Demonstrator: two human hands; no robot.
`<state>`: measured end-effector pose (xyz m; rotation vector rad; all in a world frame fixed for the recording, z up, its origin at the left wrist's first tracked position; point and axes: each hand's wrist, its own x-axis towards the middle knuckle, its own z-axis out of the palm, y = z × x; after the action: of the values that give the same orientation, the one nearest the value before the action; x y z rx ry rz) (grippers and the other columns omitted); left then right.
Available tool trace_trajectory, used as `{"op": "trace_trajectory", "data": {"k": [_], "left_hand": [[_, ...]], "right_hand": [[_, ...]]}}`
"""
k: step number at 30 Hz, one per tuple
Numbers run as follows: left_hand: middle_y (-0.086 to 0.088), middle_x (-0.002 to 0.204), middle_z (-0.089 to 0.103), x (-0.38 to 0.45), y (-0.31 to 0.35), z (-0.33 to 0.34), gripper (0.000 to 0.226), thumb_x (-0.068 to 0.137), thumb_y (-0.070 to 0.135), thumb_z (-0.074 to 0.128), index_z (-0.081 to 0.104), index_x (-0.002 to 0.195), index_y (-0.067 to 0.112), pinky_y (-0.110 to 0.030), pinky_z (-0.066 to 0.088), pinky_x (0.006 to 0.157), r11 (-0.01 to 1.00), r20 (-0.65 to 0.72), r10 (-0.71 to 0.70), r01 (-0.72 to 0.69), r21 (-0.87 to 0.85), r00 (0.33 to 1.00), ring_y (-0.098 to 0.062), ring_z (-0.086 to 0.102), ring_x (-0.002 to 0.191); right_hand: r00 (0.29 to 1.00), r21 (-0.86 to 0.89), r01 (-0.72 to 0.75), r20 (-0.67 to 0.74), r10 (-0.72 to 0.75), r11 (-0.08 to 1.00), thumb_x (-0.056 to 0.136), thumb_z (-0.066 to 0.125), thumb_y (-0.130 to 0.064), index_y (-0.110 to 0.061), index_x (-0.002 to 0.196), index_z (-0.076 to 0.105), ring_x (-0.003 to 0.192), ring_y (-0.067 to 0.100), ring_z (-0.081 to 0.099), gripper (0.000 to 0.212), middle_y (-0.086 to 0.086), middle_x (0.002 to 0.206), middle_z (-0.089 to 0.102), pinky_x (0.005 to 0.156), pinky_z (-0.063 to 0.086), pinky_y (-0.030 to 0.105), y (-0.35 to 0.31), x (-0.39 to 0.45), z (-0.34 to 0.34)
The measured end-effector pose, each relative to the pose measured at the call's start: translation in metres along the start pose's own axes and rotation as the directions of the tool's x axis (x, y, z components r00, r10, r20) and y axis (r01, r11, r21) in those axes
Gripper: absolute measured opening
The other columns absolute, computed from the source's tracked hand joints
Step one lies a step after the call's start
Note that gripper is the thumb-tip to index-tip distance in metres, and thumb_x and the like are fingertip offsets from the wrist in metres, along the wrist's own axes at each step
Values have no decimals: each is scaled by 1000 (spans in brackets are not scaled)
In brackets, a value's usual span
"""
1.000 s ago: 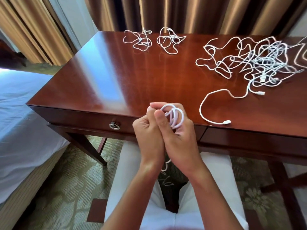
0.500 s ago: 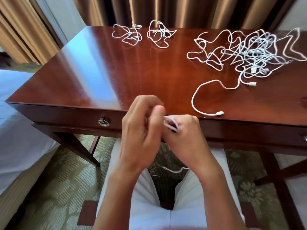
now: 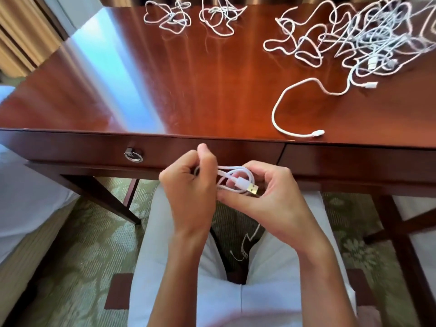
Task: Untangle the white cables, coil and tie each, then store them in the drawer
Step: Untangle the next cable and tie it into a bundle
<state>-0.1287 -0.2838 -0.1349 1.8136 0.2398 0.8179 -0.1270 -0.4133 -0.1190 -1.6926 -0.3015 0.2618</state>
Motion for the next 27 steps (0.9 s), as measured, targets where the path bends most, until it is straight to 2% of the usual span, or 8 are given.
{"op": "trace_trajectory", "data": {"k": [2,4,6,10,15,19,22,27], "left_hand": [[5,50,22,-7,-3,2,55,99,4,53,26,52,3,-18,20,46,993,-64,-90,85,-82,994,-4,21,47],[-1,49,23,-11,-7,2,56,100,4,53,27,51,0,-20,21,46,985,-104,-140,128,-115,985,-5,21,46],[-1,48,23,-13,-9,3,56,100,6,53,27,51,0,-23,21,45,975,-118,-191,174,-140,974,-6,21,46],[1,49,25,-14,-12,9,54,98,14,55,28,50,11,-34,20,46,913,-140,-354,309,-267,925,-15,22,49],[-9,64,39,-23,-15,19,51,90,26,57,34,59,-8,-42,31,54,781,-10,-508,455,-428,861,-25,32,62],[-10,64,51,-30,-16,20,46,100,14,55,48,67,-17,-34,37,55,815,82,-428,423,-396,900,-22,42,62],[-6,55,47,-33,-14,18,43,99,5,57,50,59,-11,-25,32,49,863,147,-363,391,-319,920,-14,39,56],[12,47,45,-33,-21,16,51,103,24,55,52,53,18,-29,30,47,966,228,-230,251,-69,946,-5,35,48]], "right_hand": [[997,-60,-15,-71,11,998,72,91,-31,-20,72,71,61,9,59,23,-8,66,69,61,53,37,4,-3,3],[979,-261,-71,-203,17,963,65,88,-54,-15,56,50,51,11,42,55,-8,48,50,51,43,38,11,-5,8],[964,-290,-94,-264,15,952,61,87,-60,-13,56,35,51,14,31,70,-5,46,37,48,35,36,15,-6,13],[975,107,12,-220,12,994,72,91,-21,-21,63,41,58,15,36,51,-5,58,41,54,38,33,17,-5,21],[948,395,158,-317,-27,905,80,79,7,-7,93,50,71,11,62,34,0,80,64,68,53,23,18,0,45],[945,316,119,-327,-10,941,83,79,-23,-17,118,63,89,5,70,39,-8,104,69,78,54,21,24,3,46],[941,90,162,-313,-127,983,97,65,-28,-22,108,72,103,9,70,15,-5,113,72,88,53,24,27,2,46],[917,-7,131,-380,-124,991,101,49,-34,-11,95,70,93,6,70,32,-10,99,72,82,52,22,28,6,42]]}}
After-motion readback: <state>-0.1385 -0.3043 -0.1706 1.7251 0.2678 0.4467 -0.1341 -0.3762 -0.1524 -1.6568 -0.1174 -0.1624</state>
